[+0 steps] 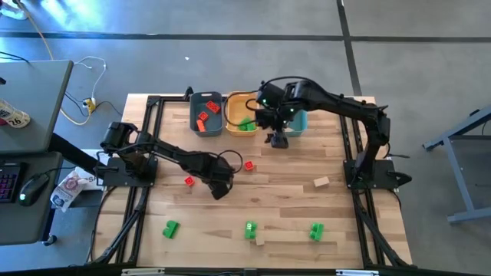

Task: Sort & place blocks by color
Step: Put the brown block into the green bin

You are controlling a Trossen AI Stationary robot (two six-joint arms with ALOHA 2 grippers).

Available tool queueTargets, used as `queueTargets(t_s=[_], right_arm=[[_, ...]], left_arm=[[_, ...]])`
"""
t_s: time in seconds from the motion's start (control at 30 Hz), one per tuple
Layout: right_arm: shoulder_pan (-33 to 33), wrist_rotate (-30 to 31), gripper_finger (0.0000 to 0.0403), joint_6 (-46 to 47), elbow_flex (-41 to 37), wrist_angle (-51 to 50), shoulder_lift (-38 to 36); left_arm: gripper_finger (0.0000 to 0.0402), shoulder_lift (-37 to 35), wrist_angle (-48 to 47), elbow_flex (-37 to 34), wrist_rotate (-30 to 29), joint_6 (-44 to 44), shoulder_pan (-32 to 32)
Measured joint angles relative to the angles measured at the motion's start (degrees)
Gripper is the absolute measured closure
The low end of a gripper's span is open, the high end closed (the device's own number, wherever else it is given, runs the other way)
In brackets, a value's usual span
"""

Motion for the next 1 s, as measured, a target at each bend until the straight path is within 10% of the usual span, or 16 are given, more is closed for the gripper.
queueTargets(t_s=[1.0], right_arm=[[13.8,5.8,0.0151,5.6,-7.1,6.1,-3.9]], left_arm=[[0.0297,0.0,21.2,6.5,-5.9,17.8,0.0]])
